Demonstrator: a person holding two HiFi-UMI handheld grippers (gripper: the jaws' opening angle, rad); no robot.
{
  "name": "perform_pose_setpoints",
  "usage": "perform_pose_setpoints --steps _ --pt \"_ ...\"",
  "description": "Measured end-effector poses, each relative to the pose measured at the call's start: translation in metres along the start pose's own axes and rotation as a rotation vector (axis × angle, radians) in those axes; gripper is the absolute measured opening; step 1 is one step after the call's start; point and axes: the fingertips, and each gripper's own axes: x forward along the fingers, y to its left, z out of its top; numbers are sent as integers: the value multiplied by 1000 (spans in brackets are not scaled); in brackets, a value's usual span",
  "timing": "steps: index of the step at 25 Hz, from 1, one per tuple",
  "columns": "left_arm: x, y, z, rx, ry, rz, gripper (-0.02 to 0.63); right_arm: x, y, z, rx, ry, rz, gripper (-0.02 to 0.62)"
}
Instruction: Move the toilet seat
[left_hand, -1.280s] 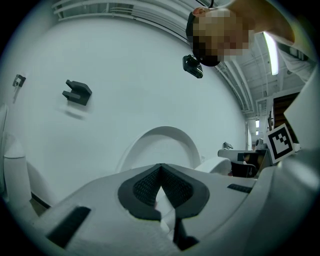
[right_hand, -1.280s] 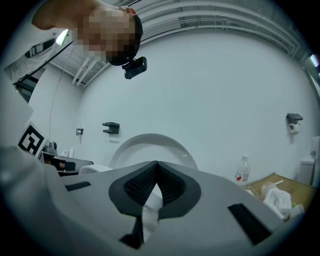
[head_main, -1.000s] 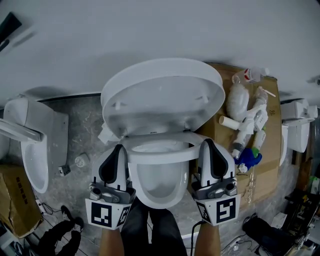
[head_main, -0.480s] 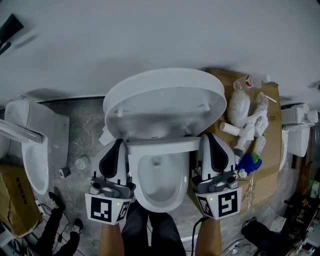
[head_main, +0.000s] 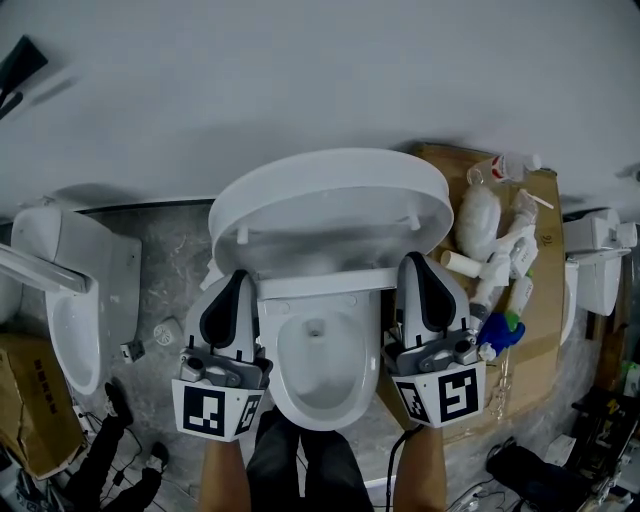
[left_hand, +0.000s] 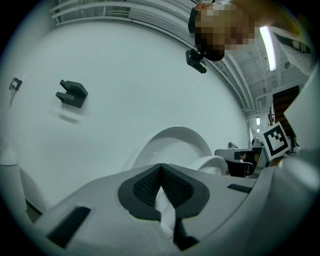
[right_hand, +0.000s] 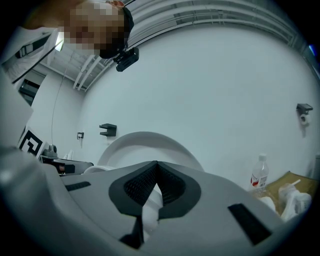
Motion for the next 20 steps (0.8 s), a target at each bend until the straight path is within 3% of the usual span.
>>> perform_pose_setpoints --steps 20 --pt "17 8 0 36 -12 5 8 21 -6 -2 -9 -11 17 11"
